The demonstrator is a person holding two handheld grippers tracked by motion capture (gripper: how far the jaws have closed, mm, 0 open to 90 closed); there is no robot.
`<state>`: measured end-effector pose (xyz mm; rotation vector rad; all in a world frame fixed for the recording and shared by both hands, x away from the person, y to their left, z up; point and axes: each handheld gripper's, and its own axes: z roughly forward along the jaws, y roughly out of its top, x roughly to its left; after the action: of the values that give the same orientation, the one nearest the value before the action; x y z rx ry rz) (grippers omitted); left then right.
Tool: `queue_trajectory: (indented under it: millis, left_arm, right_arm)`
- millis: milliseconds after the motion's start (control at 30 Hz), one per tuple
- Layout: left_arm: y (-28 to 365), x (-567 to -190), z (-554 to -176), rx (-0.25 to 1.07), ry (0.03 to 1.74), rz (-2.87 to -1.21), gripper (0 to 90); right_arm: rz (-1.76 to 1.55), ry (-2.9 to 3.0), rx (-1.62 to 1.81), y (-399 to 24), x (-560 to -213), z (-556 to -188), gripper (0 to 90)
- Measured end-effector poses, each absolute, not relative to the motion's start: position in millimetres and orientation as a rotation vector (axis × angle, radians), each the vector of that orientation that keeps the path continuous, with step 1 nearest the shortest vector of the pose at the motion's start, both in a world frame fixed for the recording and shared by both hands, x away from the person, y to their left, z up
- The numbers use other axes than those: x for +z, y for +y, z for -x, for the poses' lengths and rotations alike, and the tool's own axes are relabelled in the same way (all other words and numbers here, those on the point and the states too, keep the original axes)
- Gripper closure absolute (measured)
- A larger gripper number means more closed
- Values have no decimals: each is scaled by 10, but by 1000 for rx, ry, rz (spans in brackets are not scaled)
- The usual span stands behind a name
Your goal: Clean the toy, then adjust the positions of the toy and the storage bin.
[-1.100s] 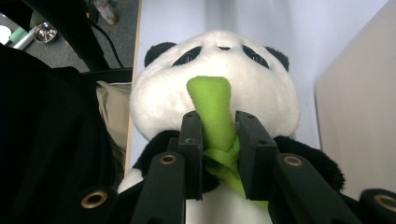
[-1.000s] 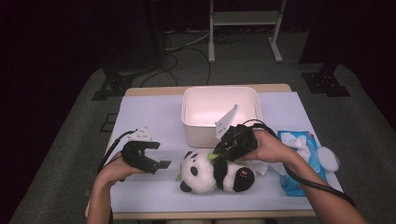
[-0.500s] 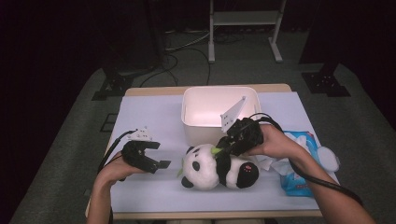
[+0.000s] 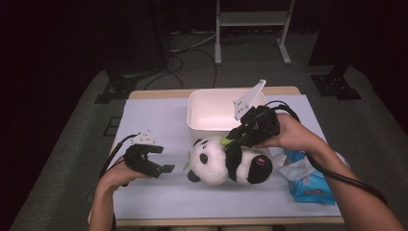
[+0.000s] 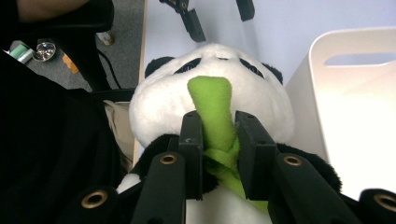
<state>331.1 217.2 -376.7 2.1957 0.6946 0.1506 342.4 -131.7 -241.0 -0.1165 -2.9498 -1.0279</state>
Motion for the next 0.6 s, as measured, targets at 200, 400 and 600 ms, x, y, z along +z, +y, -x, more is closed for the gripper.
queue_trajectory:
  millis: [200,400,600]
  left_arm:
    - [2193,-3790,-3327,143,706,-2196,116]
    - [2223,-3796,-3335,141,712,-2188,116]
    - [2230,-3796,-3333,134,712,-2181,115]
  right_arm:
    - [110,-2962,-1035,-1306,-2244,-3439,727]
    - [116,-2981,-1053,-1309,-2052,-3485,727]
    - [118,-2994,-1094,-1352,-1807,-3511,727]
